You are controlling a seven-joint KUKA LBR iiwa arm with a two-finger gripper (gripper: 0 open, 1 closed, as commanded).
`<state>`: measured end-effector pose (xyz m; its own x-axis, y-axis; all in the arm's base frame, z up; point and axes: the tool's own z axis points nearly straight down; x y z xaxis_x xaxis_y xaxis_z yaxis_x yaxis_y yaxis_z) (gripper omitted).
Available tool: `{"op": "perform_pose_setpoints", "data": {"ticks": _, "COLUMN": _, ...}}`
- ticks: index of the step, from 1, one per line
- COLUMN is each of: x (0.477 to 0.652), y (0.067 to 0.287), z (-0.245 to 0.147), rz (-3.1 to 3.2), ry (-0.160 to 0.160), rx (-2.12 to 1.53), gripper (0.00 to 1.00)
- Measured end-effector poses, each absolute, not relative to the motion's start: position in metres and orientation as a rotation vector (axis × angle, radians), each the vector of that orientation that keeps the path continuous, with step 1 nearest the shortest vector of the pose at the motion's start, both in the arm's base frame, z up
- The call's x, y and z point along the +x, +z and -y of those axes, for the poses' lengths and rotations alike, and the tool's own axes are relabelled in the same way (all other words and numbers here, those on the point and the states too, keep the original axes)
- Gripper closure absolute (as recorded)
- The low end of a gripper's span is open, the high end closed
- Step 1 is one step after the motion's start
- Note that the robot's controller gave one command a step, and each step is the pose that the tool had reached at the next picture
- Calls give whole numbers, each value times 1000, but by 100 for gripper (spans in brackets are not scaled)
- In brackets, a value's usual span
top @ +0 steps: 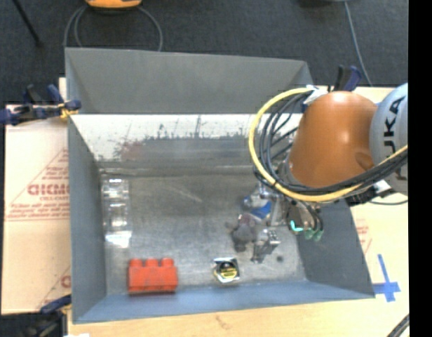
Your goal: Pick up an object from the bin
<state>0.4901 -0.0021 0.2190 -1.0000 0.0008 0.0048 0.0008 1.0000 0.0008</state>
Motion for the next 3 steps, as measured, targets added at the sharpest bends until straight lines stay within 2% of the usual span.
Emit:
{"op": "perform_pose_setpoints", "data": {"ticks": 1, "x": 516, "y": 71, "z": 48, "rz": 3152, "ry": 0, "rx": -5, "gripper": 0}}
{"op": "perform_pose_setpoints", "data": {"ticks": 2, "x": 519, "y": 101, "z": 48, "rz": 3132, "ry": 3, "rx": 324, "gripper": 0}}
{"op": "perform_pose_setpoints", "data": {"ticks": 3, "x": 545, "y": 127, "z": 37, "rz": 3065, "ry": 3, "rx": 721, "gripper": 0}}
